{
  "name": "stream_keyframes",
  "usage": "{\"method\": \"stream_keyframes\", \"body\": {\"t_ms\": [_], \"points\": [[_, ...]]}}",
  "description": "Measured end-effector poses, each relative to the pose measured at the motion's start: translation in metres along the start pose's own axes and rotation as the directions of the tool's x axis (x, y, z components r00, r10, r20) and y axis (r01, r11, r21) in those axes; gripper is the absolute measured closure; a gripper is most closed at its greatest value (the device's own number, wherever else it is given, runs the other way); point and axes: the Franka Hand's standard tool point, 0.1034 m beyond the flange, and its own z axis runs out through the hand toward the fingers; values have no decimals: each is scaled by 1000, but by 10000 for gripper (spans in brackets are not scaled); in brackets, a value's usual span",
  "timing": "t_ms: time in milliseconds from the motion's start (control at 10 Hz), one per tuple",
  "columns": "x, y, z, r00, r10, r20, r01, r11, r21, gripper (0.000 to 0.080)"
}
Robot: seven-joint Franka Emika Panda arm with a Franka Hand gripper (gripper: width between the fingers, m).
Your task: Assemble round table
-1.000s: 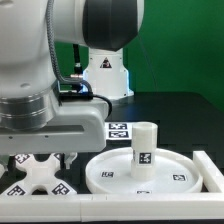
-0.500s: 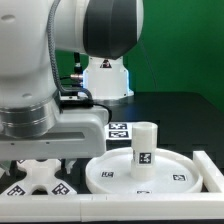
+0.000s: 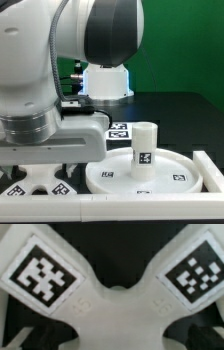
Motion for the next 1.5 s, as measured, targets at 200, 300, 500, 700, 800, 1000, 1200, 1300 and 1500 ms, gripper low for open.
{"method": "stream_keyframes", "body": {"t_ms": [200,300,500,700,800,1000,1200,1300,1500], "points": [[-1,0,5,1000,-3,4,3,1000,-1,150],[-1,0,5,1000,-3,4,3,1000,-1,150],[-1,0,5,1000,-3,4,3,1000,-1,276],[-2,0,5,1000,-3,5,3,1000,-1,355],[-2,0,5,1000,-3,5,3,1000,-1,355],[-2,0,3,1000,-3,3,3,1000,-1,355],[-21,-12,-37,1000,5,16,-5,1000,23,355],[-32,-19,-56,999,27,23,-28,999,37,355],[-48,-41,-73,999,39,19,-40,998,45,354]]}}
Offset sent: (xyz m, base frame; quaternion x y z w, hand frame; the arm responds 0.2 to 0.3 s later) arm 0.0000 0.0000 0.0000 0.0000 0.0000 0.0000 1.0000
